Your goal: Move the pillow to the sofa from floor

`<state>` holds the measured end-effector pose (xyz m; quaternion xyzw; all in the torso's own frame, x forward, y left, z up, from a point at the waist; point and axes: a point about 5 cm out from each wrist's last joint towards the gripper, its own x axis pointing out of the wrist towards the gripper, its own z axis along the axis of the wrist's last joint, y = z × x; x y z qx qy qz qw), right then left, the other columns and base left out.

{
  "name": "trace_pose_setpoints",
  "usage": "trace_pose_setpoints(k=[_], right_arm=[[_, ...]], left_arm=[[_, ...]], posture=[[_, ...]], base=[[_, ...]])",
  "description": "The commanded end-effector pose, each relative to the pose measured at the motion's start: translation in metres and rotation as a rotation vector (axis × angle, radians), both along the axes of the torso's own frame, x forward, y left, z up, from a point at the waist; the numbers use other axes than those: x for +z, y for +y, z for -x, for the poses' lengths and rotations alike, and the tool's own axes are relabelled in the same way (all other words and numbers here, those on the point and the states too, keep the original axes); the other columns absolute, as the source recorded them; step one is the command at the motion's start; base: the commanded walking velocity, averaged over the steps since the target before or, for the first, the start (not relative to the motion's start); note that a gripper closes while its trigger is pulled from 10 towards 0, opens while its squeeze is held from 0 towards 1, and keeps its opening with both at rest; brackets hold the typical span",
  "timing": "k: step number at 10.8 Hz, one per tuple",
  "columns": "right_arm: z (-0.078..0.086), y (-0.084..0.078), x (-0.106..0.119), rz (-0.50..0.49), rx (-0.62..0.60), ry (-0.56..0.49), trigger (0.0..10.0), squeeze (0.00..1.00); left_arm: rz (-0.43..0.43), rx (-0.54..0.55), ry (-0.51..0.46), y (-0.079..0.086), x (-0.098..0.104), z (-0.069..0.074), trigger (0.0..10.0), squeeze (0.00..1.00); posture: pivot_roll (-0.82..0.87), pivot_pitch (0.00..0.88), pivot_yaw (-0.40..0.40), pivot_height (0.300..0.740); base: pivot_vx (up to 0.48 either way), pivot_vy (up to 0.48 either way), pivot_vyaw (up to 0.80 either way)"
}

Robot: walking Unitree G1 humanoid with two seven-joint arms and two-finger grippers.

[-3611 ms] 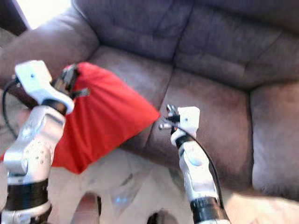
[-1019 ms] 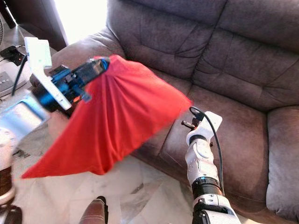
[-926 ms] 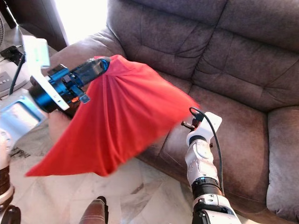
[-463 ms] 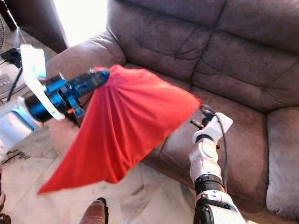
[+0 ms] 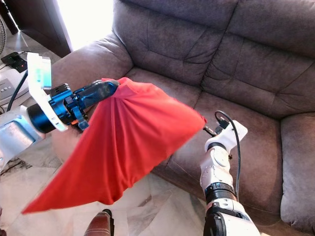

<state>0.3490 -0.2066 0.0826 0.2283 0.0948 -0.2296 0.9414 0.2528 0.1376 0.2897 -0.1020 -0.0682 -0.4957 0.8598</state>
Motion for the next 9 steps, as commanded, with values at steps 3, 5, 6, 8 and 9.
trace_pose_setpoints(k=[3,5,6,8,9], right_arm=[[0.006,-0.017,-0.010,-0.031,-0.093,0.071,10.0,0.00],[0.007,-0.019,-0.016,-0.036,-0.082,0.134,10.0,0.00],[0.006,-0.012,-0.021,-0.119,-0.033,0.154,10.0,0.00],[0.003,-0.001,-0.024,-0.261,-0.013,0.160,2.1,0.00],[-0.002,0.010,-0.020,-0.378,0.024,0.108,0.0,0.00]], left_arm=[[0.019,-0.093,-0.149,-0.006,0.023,0.021,10.0,0.00],[0.024,-0.095,-0.155,-0.006,0.024,0.022,10.0,0.00],[0.030,-0.097,-0.158,-0.006,0.025,0.023,10.0,0.00],[0.036,-0.090,-0.164,-0.006,0.027,0.023,10.0,0.00],[0.047,-0.081,-0.167,-0.005,0.027,0.024,10.0,0.00]], posture=[[0.23,0.150,-0.085,0.730],[0.23,0.157,-0.091,0.730],[0.23,0.159,-0.093,0.730],[0.23,0.164,-0.101,0.730],[0.23,0.168,-0.108,0.730]], base=[[0.000,0.000,0.00],[0.000,0.000,0.00],[0.000,0.000,0.00],[0.000,0.000,0.00],[0.000,0.000,0.00]])
